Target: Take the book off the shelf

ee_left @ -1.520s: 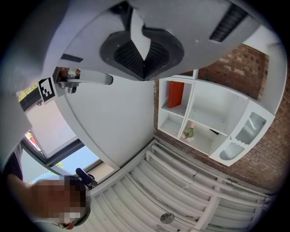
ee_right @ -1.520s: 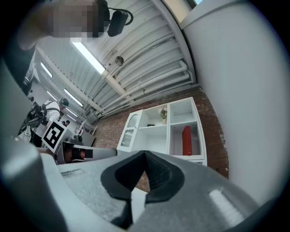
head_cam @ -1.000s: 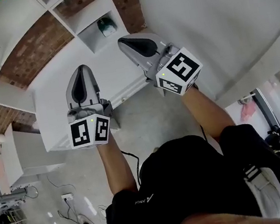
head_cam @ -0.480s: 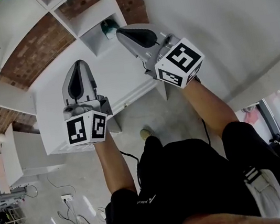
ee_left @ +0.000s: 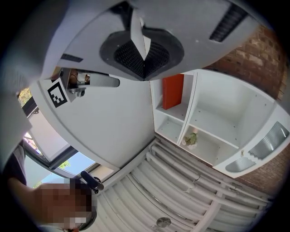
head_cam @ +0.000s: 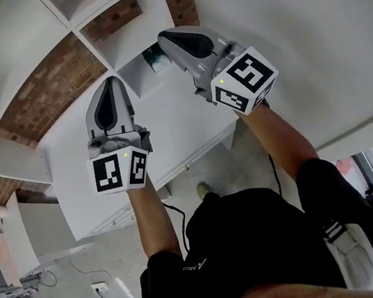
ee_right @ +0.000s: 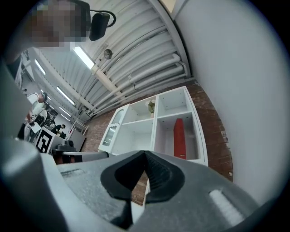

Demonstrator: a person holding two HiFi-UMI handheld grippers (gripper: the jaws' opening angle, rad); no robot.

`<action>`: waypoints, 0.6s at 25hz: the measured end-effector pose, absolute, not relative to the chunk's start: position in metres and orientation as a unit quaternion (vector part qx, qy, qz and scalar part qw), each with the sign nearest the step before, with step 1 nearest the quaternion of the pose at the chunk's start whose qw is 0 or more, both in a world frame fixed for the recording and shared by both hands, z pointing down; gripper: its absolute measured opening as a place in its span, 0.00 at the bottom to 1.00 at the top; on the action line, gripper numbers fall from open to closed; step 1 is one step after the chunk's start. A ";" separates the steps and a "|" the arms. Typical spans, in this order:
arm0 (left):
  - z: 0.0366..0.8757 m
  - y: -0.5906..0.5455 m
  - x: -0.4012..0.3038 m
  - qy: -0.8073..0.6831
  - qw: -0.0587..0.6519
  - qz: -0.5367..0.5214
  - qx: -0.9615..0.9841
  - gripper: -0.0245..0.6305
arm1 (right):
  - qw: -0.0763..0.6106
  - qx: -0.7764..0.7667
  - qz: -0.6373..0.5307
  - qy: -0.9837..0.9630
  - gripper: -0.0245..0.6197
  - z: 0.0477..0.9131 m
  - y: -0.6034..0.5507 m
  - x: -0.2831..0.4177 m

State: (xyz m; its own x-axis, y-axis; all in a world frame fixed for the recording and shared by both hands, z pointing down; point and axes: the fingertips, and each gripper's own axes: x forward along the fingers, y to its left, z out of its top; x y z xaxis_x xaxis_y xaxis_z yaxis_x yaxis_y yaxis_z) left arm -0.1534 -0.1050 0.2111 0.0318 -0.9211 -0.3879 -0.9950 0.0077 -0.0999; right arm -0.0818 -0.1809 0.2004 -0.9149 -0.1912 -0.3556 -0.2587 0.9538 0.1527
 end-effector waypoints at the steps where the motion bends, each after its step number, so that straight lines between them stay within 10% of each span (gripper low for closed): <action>1: 0.210 -0.114 -0.165 0.684 0.175 0.105 -0.700 0.03 | 0.171 -0.120 0.099 0.973 0.04 0.196 -0.190 -0.094; 15: 0.197 -0.200 -0.285 0.647 0.171 0.117 -0.734 0.03 | 0.156 -0.190 0.060 0.968 0.22 0.149 -0.324 -0.214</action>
